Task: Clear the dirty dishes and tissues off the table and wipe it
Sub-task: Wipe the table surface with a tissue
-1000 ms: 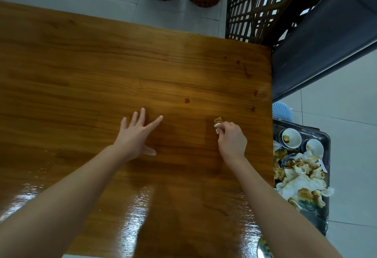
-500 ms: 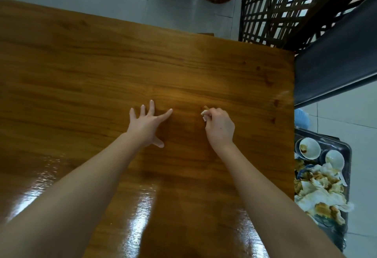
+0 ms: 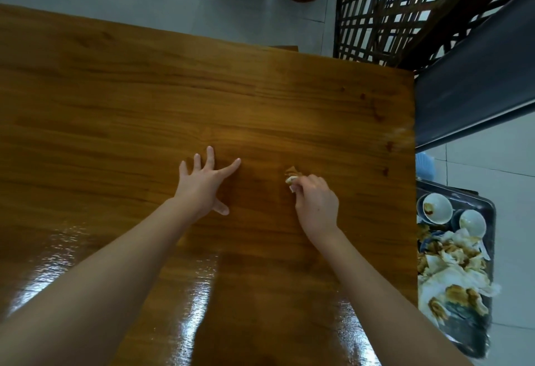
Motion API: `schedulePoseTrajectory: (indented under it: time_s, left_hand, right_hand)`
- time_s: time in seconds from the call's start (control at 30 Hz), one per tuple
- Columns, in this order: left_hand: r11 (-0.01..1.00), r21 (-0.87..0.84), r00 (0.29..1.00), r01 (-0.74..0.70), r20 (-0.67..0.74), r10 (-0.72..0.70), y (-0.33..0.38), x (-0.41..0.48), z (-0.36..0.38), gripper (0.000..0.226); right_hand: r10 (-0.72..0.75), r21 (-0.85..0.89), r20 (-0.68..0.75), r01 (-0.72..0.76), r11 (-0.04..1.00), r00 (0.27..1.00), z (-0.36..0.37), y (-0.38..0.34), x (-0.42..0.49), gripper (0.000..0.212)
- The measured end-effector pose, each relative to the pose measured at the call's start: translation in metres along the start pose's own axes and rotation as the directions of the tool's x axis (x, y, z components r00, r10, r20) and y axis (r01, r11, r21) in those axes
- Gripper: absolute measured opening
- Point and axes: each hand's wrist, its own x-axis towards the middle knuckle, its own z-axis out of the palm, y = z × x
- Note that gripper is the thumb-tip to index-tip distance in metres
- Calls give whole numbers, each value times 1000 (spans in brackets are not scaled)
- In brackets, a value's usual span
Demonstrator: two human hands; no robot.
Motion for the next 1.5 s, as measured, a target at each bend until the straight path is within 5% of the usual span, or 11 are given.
schedulePoseTrajectory:
  time_s: [0.43,0.8,1.07,1.5]
  left_hand:
    - [1000,-9,1000,10,8,-10,4,-6,-7,122]
    - [1000,-27,1000,11,-9,-11,7,-13,-15,118]
    - [999,-3,999,36,-24,-36,7,-11,-11,120]
    - [979,201,999,45,5,-47,29,-28,-20,109]
  right_hand:
    - [-1,43,-1,1,999,1000,13,-28,59,14]
    - [61,64,-37,-59,996,997,3,12,-36,10]
    - [46,70,-10,-45,997,999,6,-2,15,14]
    - [164,24,-7,-164,986,986,-11,51,-78,16]
